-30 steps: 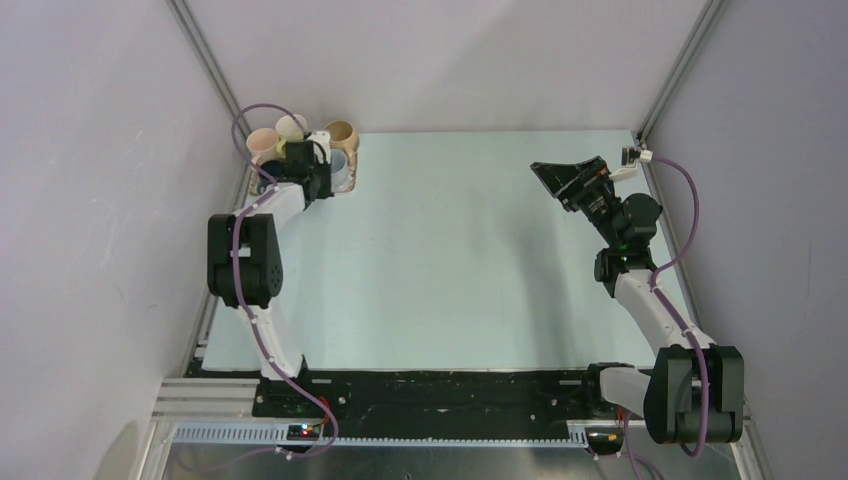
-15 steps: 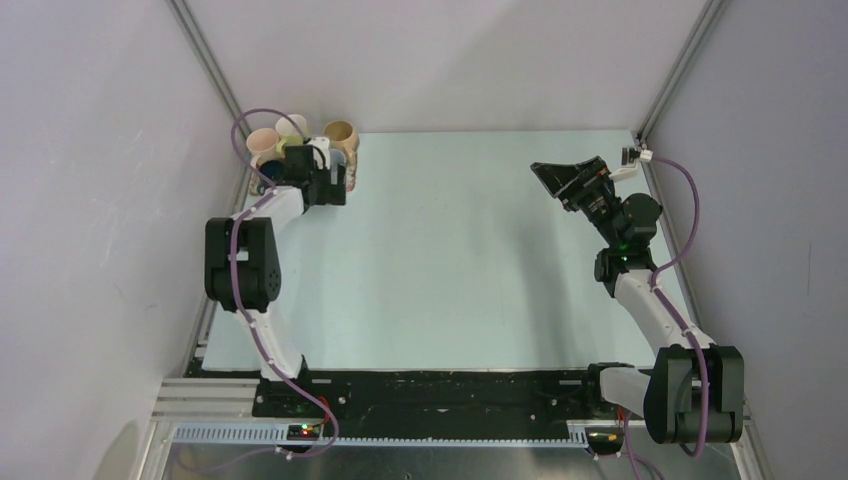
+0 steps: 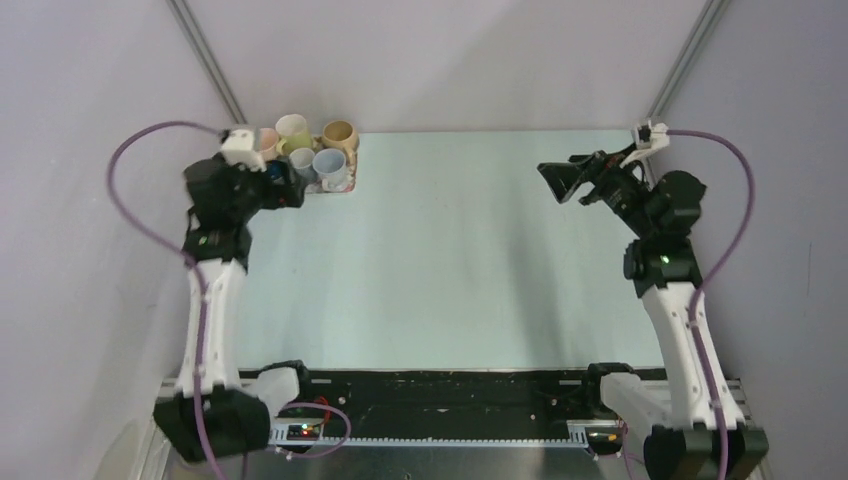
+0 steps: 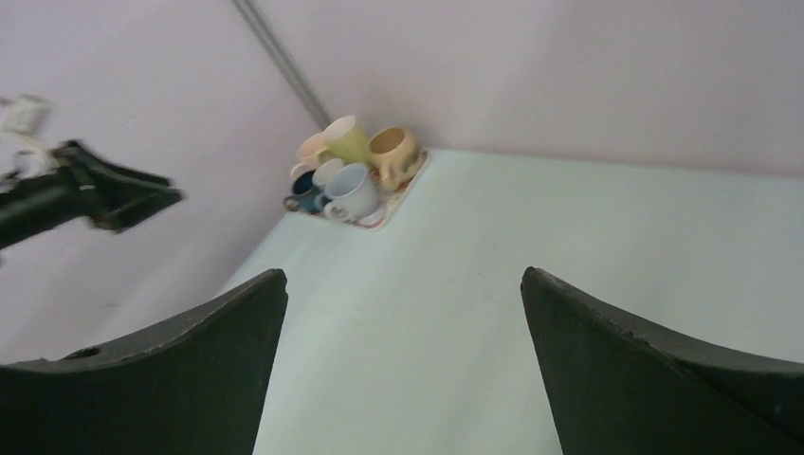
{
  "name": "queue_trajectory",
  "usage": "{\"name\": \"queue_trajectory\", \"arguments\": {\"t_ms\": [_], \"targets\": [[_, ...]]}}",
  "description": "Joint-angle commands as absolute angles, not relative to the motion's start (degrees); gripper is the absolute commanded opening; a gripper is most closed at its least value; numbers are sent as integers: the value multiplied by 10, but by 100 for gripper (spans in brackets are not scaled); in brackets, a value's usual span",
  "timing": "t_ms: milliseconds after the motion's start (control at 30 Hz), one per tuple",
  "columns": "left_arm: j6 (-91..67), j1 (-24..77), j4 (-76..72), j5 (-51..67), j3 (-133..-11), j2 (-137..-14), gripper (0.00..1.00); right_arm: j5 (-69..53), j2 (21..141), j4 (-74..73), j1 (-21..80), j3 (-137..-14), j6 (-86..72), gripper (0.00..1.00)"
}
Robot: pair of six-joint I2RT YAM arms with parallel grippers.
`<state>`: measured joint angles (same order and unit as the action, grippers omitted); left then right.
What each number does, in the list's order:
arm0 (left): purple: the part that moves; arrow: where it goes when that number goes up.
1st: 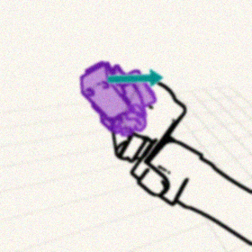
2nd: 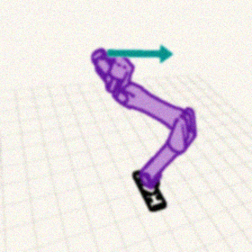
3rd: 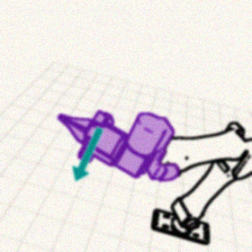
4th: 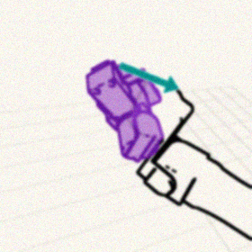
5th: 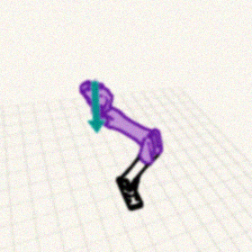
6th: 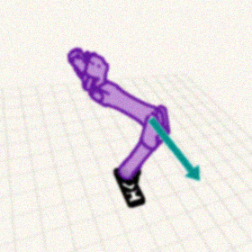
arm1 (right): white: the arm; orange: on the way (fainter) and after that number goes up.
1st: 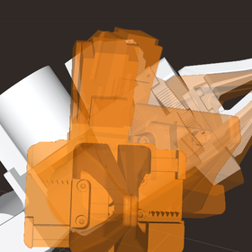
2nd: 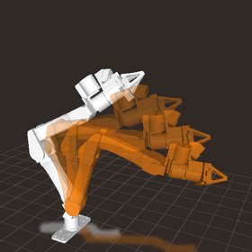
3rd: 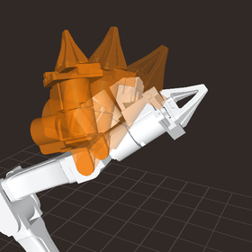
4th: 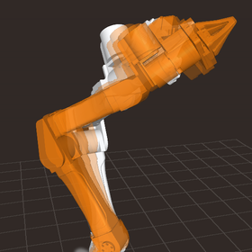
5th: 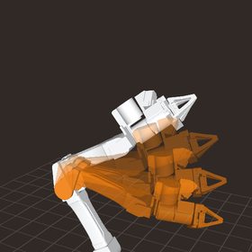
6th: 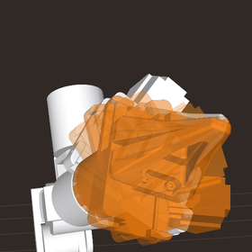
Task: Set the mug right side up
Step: Reset both arms
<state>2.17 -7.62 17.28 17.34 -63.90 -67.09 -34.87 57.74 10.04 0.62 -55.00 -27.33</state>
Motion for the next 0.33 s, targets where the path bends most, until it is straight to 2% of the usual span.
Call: {"name": "queue_trajectory", "arguments": {"t_ms": [0, 100, 200, 300], "targets": [[-9, -153, 204, 374, -595, -547, 100, -269, 470, -150, 5, -647, -106, 99], [7, -190, 209, 435, -576, -487, 100, -213, 425, -221, 5, -672, -59, 99], [46, -197, 221, 402, -561, -408, 100, -188, 386, -269, 5, -685, -46, 99], [62, -198, 261, 387, -568, -389, 100, -159, 373, -270, 5, -687, -64, 99]]}}
